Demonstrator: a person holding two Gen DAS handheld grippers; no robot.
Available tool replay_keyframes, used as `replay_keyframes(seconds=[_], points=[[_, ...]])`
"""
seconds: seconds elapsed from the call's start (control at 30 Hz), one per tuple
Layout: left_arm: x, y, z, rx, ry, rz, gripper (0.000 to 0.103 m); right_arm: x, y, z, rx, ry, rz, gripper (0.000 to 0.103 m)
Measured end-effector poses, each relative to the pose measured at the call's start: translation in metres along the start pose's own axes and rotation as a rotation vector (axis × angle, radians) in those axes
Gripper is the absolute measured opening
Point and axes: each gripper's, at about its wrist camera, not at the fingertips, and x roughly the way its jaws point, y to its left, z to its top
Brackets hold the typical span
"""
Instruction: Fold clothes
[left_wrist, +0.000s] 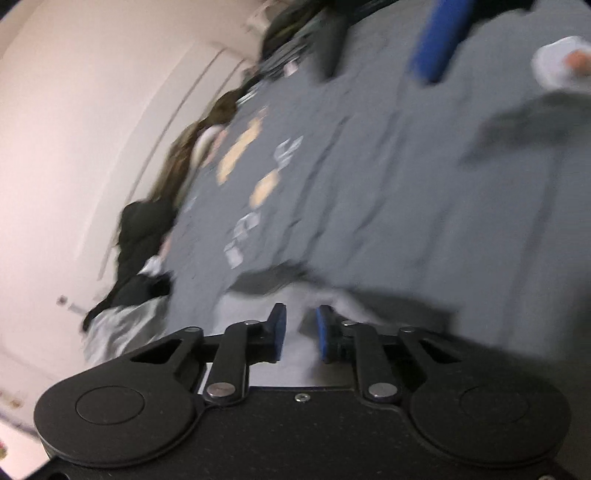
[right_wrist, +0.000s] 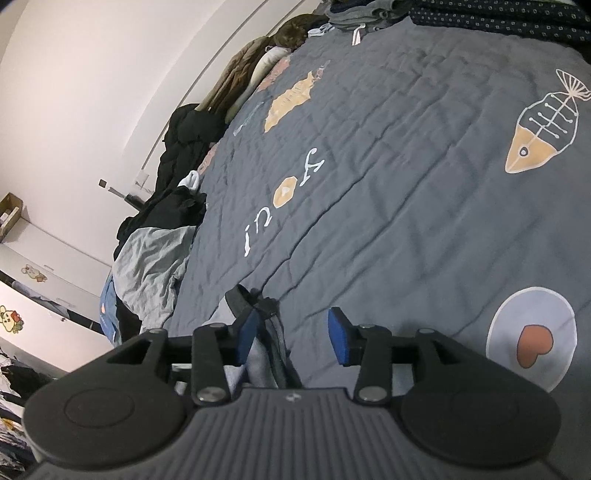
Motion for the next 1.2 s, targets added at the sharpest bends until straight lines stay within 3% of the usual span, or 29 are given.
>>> replay_keyframes(seconds=[0.17, 0.37, 0.43, 0.6, 0.77, 0.83, 0.97, 1.2], points=[[-0.01, 0.01, -0.003, -0.094, -0.017, -0.048, 0.017, 0.001, -0.005, 0.002, 0.012, -0.003, -0.009, 0.043], [-0.051, 0.053, -0.02, -0.293, -0.066, -0.08, 0.031, 0.005, -0.001, 0.003, -0.017, -0.004, -0.008, 0.044], [-0.064, 0.064, -0.028, -0.339, -0.075, -0.073, 0.038, 0.012, 0.008, 0.004, -0.066, 0.002, -0.012, 0.044], [-0.078, 0.097, -0.057, -0.478, -0.078, -0.054, 0.038, 0.047, 0.031, 0.006, -0.234, 0.052, 0.022, 0.044], [-0.077, 0.123, -0.101, -0.711, -0.076, -0.047, 0.039, 0.081, 0.055, 0.008, -0.402, 0.101, 0.056, 0.044], [-0.071, 0.129, -0.115, -0.789, -0.043, -0.081, 0.039, 0.094, 0.057, 0.009, -0.423, 0.109, 0.053, 0.044], [-0.069, 0.138, -0.124, -0.8, -0.032, -0.082, 0.039, 0.117, 0.043, 0.014, -0.294, 0.139, 0.059, 0.044], [-0.073, 0.149, -0.133, -0.84, -0.057, -0.112, 0.039, 0.136, 0.049, 0.003, -0.274, 0.168, 0.054, 0.044]])
